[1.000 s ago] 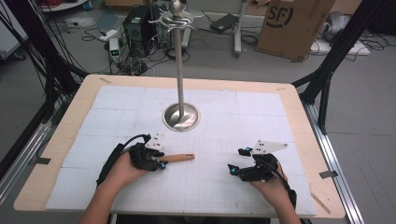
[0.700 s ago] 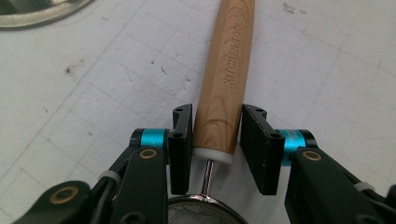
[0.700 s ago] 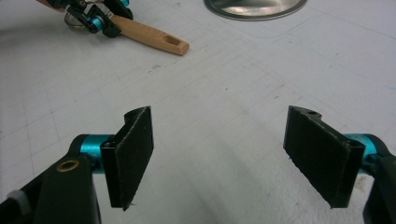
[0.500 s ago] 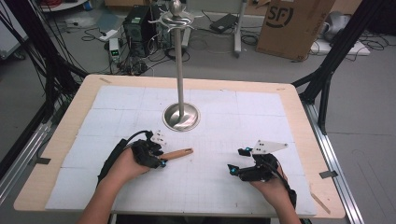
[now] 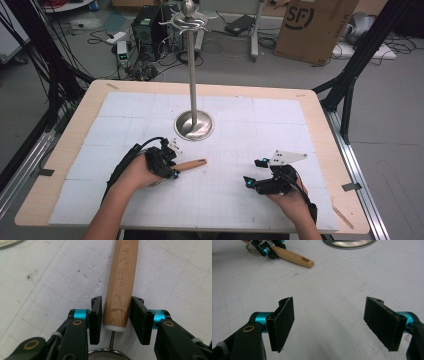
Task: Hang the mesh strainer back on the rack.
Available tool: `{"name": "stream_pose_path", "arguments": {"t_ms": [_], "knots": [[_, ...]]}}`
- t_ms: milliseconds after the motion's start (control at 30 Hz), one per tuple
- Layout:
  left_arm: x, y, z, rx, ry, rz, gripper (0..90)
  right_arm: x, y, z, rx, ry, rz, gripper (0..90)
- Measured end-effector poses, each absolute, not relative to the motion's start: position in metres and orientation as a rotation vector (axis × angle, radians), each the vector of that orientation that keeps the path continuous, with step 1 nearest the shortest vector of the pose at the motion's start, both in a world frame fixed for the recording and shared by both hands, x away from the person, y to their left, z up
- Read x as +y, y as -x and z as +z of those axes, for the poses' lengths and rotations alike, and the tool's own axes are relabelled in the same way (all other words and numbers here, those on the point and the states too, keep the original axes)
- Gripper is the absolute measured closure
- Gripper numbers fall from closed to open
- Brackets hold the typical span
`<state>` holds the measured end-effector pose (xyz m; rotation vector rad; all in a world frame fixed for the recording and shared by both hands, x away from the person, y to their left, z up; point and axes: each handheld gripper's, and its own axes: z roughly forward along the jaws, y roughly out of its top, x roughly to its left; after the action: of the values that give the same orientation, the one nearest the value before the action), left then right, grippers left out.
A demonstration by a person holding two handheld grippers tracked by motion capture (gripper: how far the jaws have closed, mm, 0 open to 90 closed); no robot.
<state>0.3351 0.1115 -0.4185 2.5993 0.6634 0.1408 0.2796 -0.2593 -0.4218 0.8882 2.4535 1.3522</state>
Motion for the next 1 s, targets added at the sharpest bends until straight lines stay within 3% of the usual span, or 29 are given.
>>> {"name": "stream_pose_path", "arguments": {"t_ms": [167, 567, 1000], "knots": [[0.11, -0.331, -0.418, 0.64, -2.603, 0.17, 68.6, -0.257, -0.28, -0.422, 2.458, -0.878, 1.347, 24.0], [0.114, -0.324, -0.413, 0.577, -2.534, 0.155, 68.9, -0.259, -0.28, -0.423, 2.457, -0.886, 1.345, 24.0], [0.131, -0.318, -0.387, 0.579, -2.329, 0.24, 68.9, -0.259, -0.28, -0.423, 2.454, -0.883, 1.342, 24.0]]}}
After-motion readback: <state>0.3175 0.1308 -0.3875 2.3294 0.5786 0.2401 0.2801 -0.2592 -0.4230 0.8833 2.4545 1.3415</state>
